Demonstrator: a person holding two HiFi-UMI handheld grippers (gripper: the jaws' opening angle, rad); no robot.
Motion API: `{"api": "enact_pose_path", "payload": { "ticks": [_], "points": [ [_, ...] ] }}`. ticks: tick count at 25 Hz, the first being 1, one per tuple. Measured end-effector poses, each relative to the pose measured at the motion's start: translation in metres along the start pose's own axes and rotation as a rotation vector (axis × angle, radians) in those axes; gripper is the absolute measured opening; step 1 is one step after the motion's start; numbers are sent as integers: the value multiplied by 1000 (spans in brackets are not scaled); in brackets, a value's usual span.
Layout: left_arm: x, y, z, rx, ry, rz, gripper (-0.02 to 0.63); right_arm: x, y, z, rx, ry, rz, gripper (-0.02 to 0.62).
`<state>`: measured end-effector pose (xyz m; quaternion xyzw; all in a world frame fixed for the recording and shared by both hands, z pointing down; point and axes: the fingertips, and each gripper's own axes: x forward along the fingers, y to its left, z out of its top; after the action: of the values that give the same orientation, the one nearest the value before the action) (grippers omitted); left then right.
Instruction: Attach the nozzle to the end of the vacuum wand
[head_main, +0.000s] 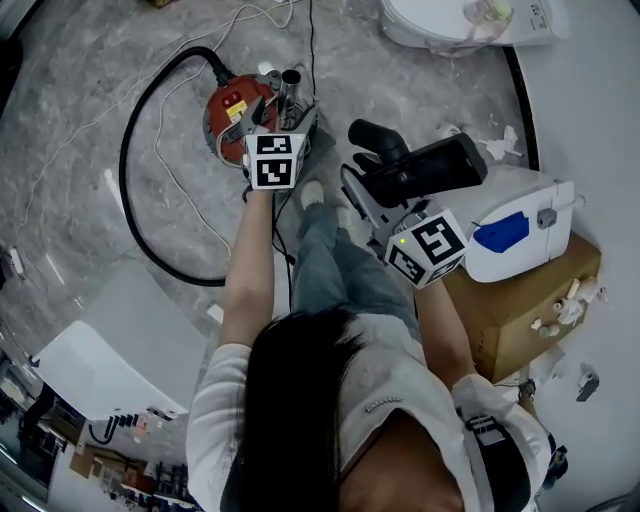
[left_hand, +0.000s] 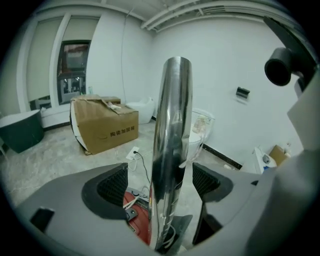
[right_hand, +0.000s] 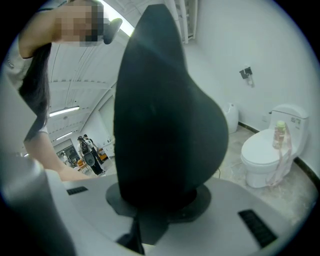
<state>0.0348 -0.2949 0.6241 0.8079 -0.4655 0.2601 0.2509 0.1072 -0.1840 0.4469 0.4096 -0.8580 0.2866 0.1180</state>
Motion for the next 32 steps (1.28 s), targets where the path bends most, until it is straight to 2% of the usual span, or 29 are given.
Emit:
{"api": "enact_pose_path", "payload": {
  "ticks": [3, 6, 9, 11, 12, 14, 16, 21, 25, 32],
  "points": [
    [7, 2, -5, 29, -11, 50, 397, 7, 1, 0, 13, -5, 7, 100],
    [16, -2, -5, 50, -15, 28, 397, 12, 2, 3, 7, -10, 6, 100],
    [18, 3, 0, 114, -35, 49, 396, 18, 3, 6, 7, -28, 0, 100],
    [19, 3, 4, 110, -59, 56, 391, 16, 1, 5, 25, -34, -5, 100],
    [19, 3, 6, 108, -75, 54, 361, 16, 0, 4, 30, -33, -5, 100],
    [18, 2, 10, 123, -98, 37, 190, 18, -1, 3, 30, -29, -3, 100],
    [19, -3, 11, 148, -101, 21, 76, 18, -4, 3, 29, -22, -5, 100],
    [23, -8, 8, 152, -62, 57, 64, 22, -17, 1, 60, -17, -26, 100],
    [21, -8, 8, 165, -70, 3, 61, 25, -17, 5, 66, -14, 2, 100],
    [0, -16, 5, 180, -82, -77, 57, 30, -12, 8, 40, 54, 61, 100]
  ]
}}
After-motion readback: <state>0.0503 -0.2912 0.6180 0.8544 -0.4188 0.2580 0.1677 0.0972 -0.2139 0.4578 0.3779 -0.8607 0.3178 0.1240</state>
